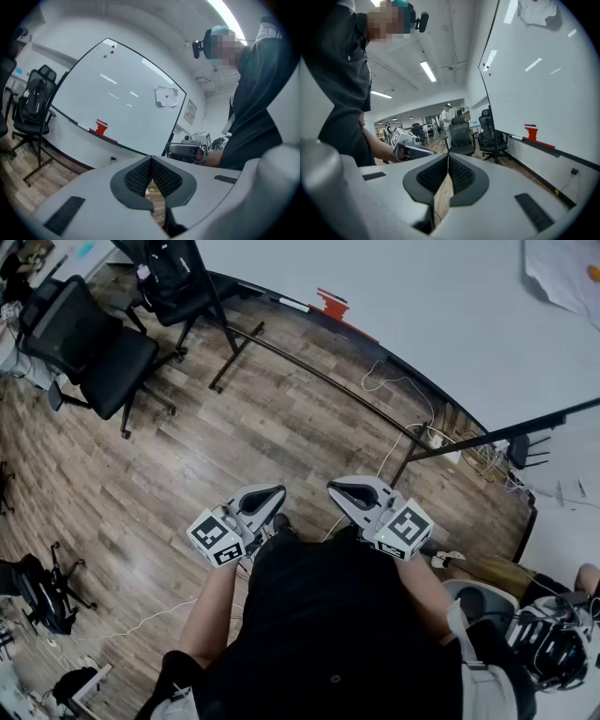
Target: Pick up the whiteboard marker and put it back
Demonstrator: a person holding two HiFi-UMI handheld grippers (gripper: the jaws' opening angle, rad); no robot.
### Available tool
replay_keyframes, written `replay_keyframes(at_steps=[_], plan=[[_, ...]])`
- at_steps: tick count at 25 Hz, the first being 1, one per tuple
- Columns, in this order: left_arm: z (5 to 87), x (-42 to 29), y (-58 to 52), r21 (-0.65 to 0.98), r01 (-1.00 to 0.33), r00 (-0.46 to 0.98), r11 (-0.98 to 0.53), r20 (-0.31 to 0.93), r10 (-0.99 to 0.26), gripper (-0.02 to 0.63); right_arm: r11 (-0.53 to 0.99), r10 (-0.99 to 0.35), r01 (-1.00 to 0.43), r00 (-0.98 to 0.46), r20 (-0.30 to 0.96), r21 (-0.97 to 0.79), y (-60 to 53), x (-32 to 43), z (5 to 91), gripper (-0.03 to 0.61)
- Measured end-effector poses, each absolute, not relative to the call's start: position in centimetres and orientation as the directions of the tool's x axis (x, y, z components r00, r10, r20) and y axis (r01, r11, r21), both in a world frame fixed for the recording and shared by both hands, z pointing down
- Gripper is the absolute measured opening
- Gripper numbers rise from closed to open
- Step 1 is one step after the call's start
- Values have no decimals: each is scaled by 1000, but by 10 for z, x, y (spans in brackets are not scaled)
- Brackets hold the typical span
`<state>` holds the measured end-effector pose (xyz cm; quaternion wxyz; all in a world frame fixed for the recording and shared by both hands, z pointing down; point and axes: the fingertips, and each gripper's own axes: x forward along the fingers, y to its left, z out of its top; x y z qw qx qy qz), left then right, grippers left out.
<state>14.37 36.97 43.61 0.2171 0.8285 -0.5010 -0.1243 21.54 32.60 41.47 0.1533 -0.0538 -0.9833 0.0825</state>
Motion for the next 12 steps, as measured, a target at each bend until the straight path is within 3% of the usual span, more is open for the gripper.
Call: replay_keyframes(at_steps=[7,12], plan=[[473,107,408,499,-737,538,-456,26,-843,12,990,109,73,-931,348,-117,370,186,429,21],[468,117,407,496,-753,495,-434,-8,-869,12,987,138,101,-928,346,-121,372,190,430,21]])
